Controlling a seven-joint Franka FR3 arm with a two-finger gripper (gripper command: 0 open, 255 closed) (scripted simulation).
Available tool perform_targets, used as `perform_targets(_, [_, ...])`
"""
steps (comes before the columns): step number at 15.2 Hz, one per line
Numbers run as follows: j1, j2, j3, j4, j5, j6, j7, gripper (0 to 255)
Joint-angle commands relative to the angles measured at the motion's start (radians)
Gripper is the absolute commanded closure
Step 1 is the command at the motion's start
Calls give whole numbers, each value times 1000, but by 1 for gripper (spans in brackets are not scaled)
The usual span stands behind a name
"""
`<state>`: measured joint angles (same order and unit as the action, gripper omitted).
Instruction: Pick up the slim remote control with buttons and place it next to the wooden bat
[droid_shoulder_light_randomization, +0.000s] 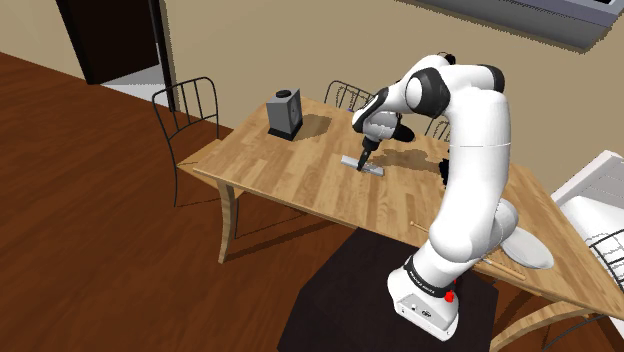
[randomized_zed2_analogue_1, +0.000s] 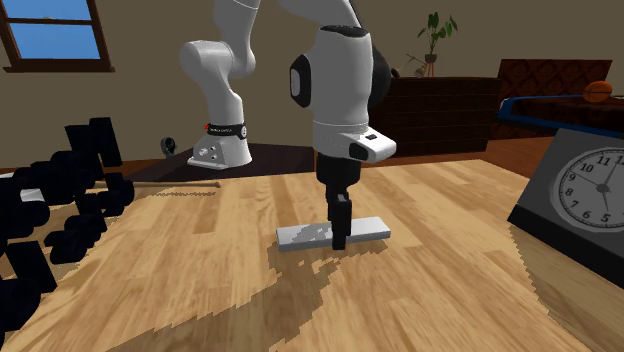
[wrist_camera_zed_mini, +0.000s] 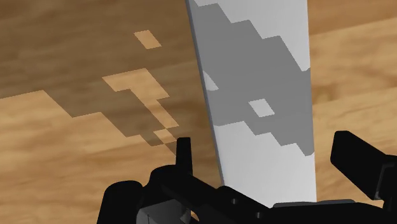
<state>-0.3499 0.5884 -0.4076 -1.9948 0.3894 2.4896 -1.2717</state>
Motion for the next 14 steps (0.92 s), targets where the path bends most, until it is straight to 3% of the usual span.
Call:
perform_targets(1, [0,0,0,0,0,1,0,0])
perform_targets(3, [0,0,0,0,0,0,0,0])
perform_targets(4, [0,0,0,0,0,0,0,255])
perform_targets(14, [4,-11,-5,-2,-6,-8,4,255])
